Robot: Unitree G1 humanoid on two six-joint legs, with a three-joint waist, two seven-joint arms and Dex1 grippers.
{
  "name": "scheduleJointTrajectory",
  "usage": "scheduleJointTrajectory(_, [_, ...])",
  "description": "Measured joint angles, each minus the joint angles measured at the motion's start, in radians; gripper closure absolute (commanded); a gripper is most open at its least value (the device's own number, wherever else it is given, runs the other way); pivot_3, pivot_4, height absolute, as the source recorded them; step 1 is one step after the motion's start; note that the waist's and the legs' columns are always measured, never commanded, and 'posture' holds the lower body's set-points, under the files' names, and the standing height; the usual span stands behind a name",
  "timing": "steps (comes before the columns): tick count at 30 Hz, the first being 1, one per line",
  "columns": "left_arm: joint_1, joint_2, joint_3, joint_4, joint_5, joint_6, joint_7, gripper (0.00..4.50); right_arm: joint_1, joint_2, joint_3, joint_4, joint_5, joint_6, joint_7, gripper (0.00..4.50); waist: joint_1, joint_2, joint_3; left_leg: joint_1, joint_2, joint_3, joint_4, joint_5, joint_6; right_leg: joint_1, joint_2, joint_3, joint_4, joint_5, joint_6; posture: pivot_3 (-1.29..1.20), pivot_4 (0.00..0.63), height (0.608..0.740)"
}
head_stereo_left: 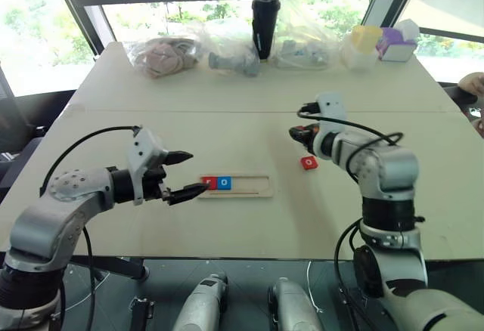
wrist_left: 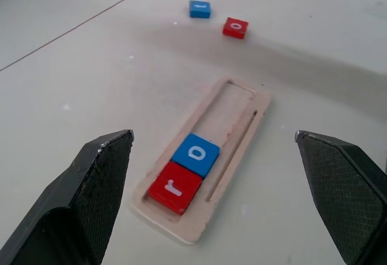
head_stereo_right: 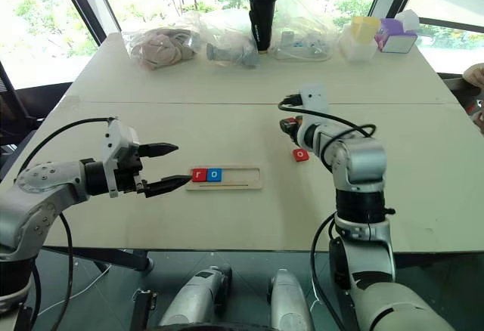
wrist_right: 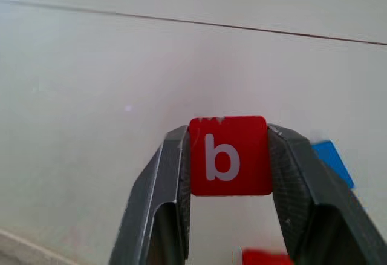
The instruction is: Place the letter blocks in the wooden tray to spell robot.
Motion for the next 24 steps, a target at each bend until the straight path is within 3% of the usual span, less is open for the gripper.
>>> scheduleJointTrajectory(3, [-0.007,-0.004,-0.023,0.004,0.000,0.000,0.003,0.00,0.114,0.037,-0.045,-0.173,-0.002,0.136,-0.049,3.31,0.000,0.000,0.000,0.000,0.000,0.000,0.000,0.000,0.000,0.000,0.000,0.000,0.000,-0.001,-0.001,0.00,0.150,0.740])
scheduleJointTrajectory(8, [-0.024,-0.011,-0.053,0.043,0.002,-0.020,-0.007,0.00,0.258,0.141,-0.073,-0.352,-0.016,0.152,-0.156,3.31,-0.007,0.001,0.000,0.000,0.000,0.002,0.000,0.000,0.000,-0.001,0.000,0.001,0.000,-0.002,-0.004,0.00,0.150,0.740])
scheduleJointTrajectory(20, [-0.039,-0.010,-0.098,0.099,0.018,-0.065,-0.038,0.00,0.328,0.299,-0.075,-0.397,-0.023,0.152,-0.285,3.31,-0.004,0.001,0.000,0.000,0.000,0.002,0.000,0.000,0.000,-0.001,0.000,0.002,-0.001,-0.002,-0.004,0.00,0.150,0.740])
scheduleJointTrajectory(24, [-0.039,-0.010,-0.098,0.100,0.018,-0.067,-0.041,0.00,0.329,0.306,-0.069,-0.403,-0.017,0.152,-0.299,1.34,-0.004,0.001,0.000,0.000,0.001,0.002,0.000,0.000,-0.001,-0.002,0.000,0.002,-0.001,-0.002,-0.004,0.00,0.150,0.740])
